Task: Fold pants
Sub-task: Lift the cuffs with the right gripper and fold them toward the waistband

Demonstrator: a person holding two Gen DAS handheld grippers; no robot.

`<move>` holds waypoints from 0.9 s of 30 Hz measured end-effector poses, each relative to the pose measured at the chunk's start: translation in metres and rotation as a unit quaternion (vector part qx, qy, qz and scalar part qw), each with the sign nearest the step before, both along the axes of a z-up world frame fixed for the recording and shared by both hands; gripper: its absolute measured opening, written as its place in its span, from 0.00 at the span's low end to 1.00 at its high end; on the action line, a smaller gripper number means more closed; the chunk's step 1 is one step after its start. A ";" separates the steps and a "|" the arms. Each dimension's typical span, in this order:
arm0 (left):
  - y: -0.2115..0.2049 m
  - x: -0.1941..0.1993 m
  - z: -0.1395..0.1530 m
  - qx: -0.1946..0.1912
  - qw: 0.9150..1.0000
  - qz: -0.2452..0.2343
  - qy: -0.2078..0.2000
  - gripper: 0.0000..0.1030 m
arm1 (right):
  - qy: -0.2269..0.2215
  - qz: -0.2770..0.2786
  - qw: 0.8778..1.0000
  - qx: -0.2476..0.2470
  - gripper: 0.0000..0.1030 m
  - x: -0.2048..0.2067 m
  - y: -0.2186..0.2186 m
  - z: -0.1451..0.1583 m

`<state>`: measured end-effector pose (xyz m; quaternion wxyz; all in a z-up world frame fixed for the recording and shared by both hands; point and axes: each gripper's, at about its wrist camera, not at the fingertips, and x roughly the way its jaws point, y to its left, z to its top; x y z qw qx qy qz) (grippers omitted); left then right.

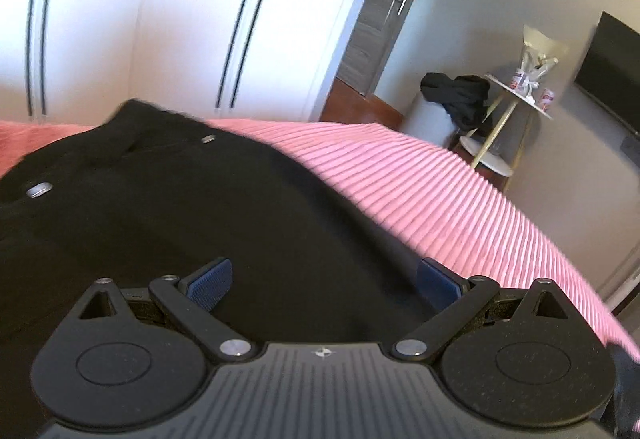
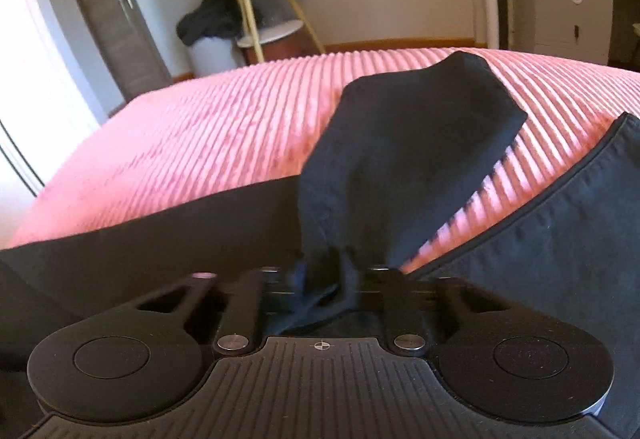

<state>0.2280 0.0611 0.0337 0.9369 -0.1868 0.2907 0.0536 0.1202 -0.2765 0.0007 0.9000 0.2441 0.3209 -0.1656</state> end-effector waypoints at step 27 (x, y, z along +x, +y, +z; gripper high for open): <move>0.016 -0.047 0.040 -0.091 0.989 -0.113 0.016 0.08 | -0.107 -0.053 0.993 0.019 0.06 -0.056 -0.039 0.034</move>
